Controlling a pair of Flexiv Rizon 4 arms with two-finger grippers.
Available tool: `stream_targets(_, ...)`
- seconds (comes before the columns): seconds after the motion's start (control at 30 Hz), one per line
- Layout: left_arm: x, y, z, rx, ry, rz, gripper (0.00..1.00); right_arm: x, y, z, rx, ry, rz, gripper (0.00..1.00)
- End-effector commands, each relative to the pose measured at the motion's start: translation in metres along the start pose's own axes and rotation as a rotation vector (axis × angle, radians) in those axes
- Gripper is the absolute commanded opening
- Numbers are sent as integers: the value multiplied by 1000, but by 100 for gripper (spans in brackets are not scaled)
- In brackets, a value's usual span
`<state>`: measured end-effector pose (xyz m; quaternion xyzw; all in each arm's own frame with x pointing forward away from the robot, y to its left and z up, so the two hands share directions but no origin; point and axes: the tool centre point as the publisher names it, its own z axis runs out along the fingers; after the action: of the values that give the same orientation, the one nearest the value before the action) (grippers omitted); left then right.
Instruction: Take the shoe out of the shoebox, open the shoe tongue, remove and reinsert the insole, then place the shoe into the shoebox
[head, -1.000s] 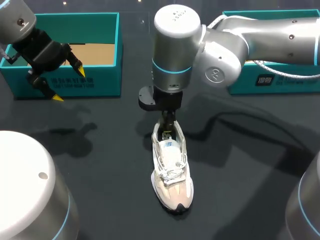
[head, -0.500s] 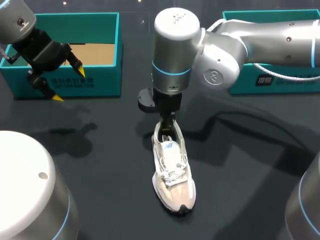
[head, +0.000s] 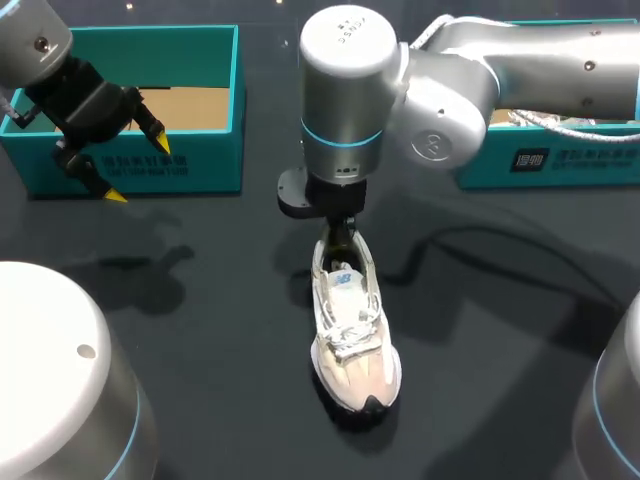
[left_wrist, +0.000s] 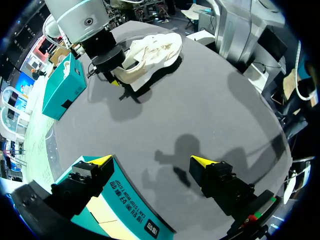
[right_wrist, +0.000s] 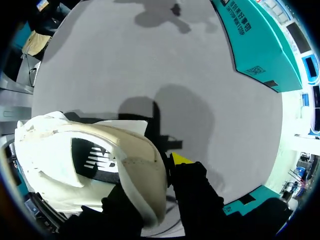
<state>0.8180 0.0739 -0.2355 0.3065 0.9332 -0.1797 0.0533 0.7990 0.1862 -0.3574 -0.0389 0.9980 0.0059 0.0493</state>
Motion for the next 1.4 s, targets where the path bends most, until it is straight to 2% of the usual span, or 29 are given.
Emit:
stream_targets(0.03,1,0,0,-3,1,1,100,4,-20,-53,12,-44,-13,0)
stream_targets(0.17,1,0,0,-3,1,1,100,-4,-39,-77,44,-61,10,0)
stream_targets(0.23,1,0,0,-3,1,1,100,-9,-50,-83,22,-41,35,0)
stream_targets(0.73,1,0,0,-3,1,1,100,-10,-51,-85,24,-41,38,0)
stream_targets(0.93,1,2,-1,-4,-2,2,100,-21,-71,-101,87,-58,46,0)
stream_targets(1.13,3,8,-6,-13,-2,42,100,-30,-89,-118,88,-74,36,0)
stream_targets(1.4,-1,19,-12,-46,9,18,100,-48,-115,-133,132,-73,37,0)
